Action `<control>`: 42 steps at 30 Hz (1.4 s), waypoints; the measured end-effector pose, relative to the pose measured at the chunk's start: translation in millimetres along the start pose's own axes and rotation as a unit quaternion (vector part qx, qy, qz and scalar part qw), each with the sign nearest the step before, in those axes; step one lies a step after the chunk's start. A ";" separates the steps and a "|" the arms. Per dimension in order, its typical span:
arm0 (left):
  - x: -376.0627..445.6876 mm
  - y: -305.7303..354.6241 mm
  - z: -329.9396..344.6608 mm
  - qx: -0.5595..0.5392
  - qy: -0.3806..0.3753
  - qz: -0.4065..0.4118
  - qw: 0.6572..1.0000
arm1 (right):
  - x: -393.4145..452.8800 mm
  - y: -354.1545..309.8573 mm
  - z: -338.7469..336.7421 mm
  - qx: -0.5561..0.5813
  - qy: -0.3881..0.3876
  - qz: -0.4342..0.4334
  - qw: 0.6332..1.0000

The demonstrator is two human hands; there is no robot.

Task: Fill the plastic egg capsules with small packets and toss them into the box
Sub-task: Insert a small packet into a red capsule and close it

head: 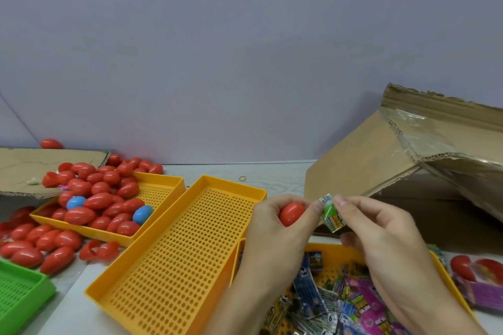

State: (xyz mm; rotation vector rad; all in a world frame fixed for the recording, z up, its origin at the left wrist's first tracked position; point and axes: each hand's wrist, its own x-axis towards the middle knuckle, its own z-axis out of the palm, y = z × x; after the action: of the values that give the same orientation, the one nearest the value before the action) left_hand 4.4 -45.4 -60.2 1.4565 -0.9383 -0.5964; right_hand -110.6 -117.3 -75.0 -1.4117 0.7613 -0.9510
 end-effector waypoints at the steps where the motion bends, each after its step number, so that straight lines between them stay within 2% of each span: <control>1: -0.3 0.1 -0.2 0.005 -0.005 0.000 1.000 | 0.3 0.1 -0.1 0.012 0.003 0.006 1.000; 8: -0.2 -0.5 1.2 0.057 -0.006 0.019 0.998 | 1.5 -4.3 -3.4 0.108 -0.010 0.053 0.993; 13: 1.4 -2.5 0.5 0.082 0.055 0.040 0.994 | -0.8 -5.6 0.5 0.075 -0.012 0.037 0.996; 16: 1.9 -2.4 -0.2 0.086 0.066 0.042 0.993 | -1.7 -6.7 3.3 0.079 0.000 0.031 0.996; 22: 1.7 -2.3 -0.2 0.078 0.041 0.020 0.996 | 0.3 -8.6 2.7 0.117 -0.008 0.024 0.993; 28: 3.0 0.5 -2.0 0.016 0.041 0.004 0.999 | -1.6 -12.0 3.9 0.126 -0.032 0.037 0.991; 35: 3.3 1.6 -3.0 -0.005 0.049 0.011 0.999 | -3.4 -11.1 4.5 0.058 -0.053 0.045 0.996; 42: 2.4 0.5 -2.0 0.014 0.025 0.023 0.999 | -2.9 -9.5 5.8 0.109 -0.026 0.041 0.993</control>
State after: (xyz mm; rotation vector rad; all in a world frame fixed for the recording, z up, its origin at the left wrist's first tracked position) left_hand 7.2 -46.3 -59.1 1.4644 -0.9415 -0.5119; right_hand -107.6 -111.3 -65.6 -1.2017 0.6514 -0.9009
